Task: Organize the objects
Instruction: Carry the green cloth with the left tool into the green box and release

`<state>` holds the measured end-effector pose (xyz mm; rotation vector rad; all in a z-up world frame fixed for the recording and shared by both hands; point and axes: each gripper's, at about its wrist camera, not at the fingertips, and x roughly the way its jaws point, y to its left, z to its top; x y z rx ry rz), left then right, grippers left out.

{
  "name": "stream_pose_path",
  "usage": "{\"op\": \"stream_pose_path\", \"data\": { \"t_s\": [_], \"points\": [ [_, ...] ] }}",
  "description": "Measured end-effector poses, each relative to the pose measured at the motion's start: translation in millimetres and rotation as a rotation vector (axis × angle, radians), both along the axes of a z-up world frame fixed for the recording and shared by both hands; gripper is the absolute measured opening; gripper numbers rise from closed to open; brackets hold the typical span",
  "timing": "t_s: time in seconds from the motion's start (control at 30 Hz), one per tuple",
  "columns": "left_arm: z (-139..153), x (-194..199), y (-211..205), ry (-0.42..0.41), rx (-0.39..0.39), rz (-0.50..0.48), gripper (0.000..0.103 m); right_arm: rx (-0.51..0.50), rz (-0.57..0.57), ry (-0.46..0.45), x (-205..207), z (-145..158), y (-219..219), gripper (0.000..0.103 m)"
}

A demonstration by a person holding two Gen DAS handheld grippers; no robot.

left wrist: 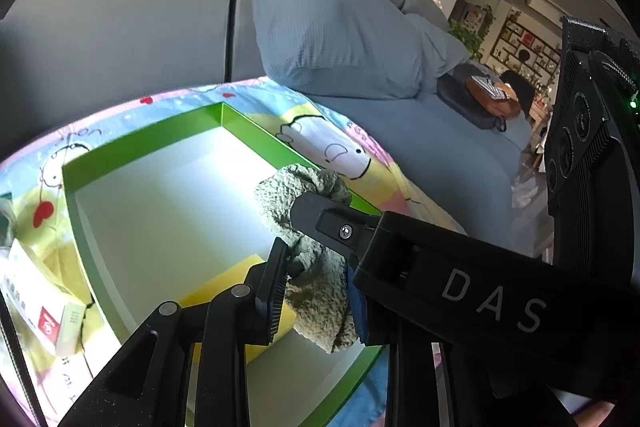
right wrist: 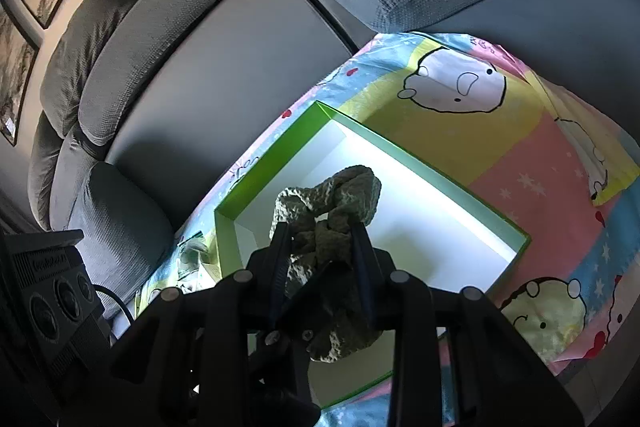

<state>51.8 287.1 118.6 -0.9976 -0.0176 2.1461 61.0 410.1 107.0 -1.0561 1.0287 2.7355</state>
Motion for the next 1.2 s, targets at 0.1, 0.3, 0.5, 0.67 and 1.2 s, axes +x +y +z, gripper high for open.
{"op": "stream_pose_path", "data": {
  "t_s": [0.1,0.3,0.5,0.67,1.2],
  "points": [
    [-3,-1,1,-0.015,0.001,-0.002,0.028,0.000,-0.006,-0.012,-1,-3,2,0.031],
    [-10,-4,4,-0.051,0.004,-0.005,0.028,0.002,-0.017,-0.041,-4,-8,5,0.031],
    [-16,-7,5,-0.081,0.009,-0.006,0.028,0.010,-0.025,-0.068,-6,-11,6,0.032],
    [-20,-8,5,-0.100,0.015,-0.005,0.028,0.012,-0.029,-0.081,-7,-13,6,0.032],
    [-27,-12,6,-0.139,0.016,-0.008,0.028,0.029,-0.051,-0.119,-9,-17,8,0.032]
  ]
}}
